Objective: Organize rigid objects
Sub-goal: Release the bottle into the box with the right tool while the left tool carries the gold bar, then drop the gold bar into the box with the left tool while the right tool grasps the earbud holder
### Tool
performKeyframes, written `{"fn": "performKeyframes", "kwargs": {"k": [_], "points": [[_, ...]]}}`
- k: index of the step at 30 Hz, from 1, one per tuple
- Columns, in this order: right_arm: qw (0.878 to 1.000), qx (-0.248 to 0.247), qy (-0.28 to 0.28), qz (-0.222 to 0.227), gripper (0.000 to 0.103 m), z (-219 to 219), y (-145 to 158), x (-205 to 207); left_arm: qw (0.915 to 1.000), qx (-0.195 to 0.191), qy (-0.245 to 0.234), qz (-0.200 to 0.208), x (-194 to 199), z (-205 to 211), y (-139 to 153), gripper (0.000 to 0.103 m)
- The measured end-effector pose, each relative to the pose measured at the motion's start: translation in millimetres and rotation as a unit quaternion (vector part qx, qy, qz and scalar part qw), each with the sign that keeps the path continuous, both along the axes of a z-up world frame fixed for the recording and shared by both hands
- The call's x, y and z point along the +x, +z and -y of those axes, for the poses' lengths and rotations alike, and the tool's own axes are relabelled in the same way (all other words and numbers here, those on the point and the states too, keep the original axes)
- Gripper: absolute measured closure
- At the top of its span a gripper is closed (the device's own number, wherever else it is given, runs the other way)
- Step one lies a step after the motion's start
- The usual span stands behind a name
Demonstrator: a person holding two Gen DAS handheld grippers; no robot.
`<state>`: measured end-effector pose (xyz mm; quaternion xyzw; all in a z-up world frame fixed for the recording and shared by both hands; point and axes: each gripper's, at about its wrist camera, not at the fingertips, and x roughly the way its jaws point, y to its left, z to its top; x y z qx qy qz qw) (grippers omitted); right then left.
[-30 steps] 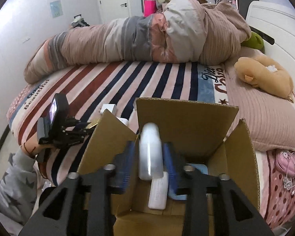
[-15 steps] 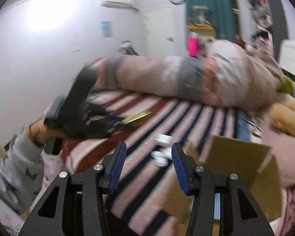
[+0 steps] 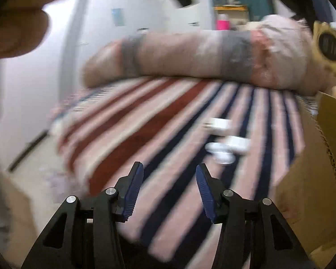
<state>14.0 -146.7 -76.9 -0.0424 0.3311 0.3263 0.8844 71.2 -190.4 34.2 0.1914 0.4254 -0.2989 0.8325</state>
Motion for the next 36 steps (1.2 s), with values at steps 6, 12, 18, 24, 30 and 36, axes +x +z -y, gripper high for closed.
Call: {"fn": "performKeyframes", "kwargs": {"k": [6, 12, 18, 24, 30, 36], "points": [[0.999, 0.024, -0.028, -0.015, 0.057, 19.9, -16.0, 22.6, 0.9997, -0.017, -0.008, -0.012, 15.9, 3.1, -2.1, 0.088], [0.999, 0.000, -0.017, -0.028, 0.057, 11.1, -32.4, 31.4, 0.9992, -0.008, -0.027, -0.028, 18.4, 21.5, -9.4, 0.088], [0.998, -0.016, -0.036, -0.045, 0.057, 9.8, -52.5, 50.4, 0.9979, 0.013, -0.047, -0.043, 16.6, 42.7, -20.8, 0.088], [0.997, -0.036, -0.045, -0.042, 0.057, 11.4, -56.1, 57.1, 0.9979, 0.009, -0.051, -0.039, 12.0, 48.0, -21.3, 0.050], [0.997, -0.041, -0.050, -0.043, 0.056, 13.1, -54.9, 61.2, 0.9994, -0.022, -0.017, -0.021, 10.7, 14.4, -2.1, 0.048], [0.997, -0.045, -0.053, -0.033, 0.056, 8.1, -49.6, 69.8, 0.9981, -0.039, 0.045, 0.017, 2.8, -58.2, 8.5, 0.044]]}}
